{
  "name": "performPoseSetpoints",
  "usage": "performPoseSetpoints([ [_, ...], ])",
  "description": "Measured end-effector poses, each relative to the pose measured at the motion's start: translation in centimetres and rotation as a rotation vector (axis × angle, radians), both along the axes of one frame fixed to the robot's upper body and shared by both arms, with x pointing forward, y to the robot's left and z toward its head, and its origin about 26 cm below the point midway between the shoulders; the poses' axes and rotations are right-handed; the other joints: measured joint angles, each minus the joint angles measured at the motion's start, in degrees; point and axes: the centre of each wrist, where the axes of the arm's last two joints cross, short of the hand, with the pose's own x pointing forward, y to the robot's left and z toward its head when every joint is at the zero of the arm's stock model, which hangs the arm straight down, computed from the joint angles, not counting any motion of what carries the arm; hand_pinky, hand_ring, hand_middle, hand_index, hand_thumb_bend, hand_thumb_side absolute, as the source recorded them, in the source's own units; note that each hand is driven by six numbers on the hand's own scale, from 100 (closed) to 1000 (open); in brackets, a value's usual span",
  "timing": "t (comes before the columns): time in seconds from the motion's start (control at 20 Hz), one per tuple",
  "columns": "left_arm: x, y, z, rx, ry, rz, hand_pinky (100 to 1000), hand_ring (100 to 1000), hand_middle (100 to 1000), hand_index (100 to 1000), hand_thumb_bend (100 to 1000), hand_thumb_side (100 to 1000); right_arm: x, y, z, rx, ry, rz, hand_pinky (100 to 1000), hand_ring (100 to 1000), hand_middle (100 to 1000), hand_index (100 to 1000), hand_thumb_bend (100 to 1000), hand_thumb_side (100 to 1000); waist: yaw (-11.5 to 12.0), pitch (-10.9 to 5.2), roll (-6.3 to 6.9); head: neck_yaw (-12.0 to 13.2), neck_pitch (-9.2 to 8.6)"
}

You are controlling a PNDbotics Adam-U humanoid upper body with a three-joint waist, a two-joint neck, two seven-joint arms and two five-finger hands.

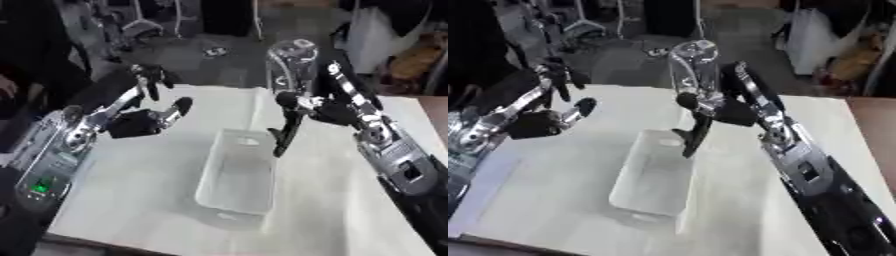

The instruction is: Pick up objects on the table and place them in the box.

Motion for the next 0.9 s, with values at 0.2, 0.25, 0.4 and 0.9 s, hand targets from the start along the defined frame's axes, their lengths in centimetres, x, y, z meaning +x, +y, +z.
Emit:
performPoseSetpoints([
  [0.2,0.0,0.02,0.0,-0.001,-0.002,0.0,330,555,669,827,224,1000,-0.11,0.91,0.28,0.002,-0.005,0.027,100,100,100,417,877,624,0.4,0.01,-0.01,0.1,0.21],
  [0.25,0.0,0.02,0.0,-0.001,-0.003,0.0,329,554,669,827,224,1000,-0.1,0.98,0.26,0.002,-0.005,0.031,100,100,100,426,877,625,0.5,0.02,-0.02,0.1,0.23],
  [0.4,0.0,0.04,0.01,-0.003,-0.005,0.001,329,554,669,827,224,1000,0.07,0.95,0.16,-0.003,0.001,0.033,100,100,100,500,874,631,0.7,0.02,-0.09,0.2,0.39],
  [0.9,-0.03,0.17,-0.04,-0.006,-0.004,0.005,327,553,668,827,224,1000,0.43,0.42,-0.11,-0.1,0.009,0.056,100,217,372,1000,849,1000,0.6,0.02,-0.34,0.9,0.62],
])
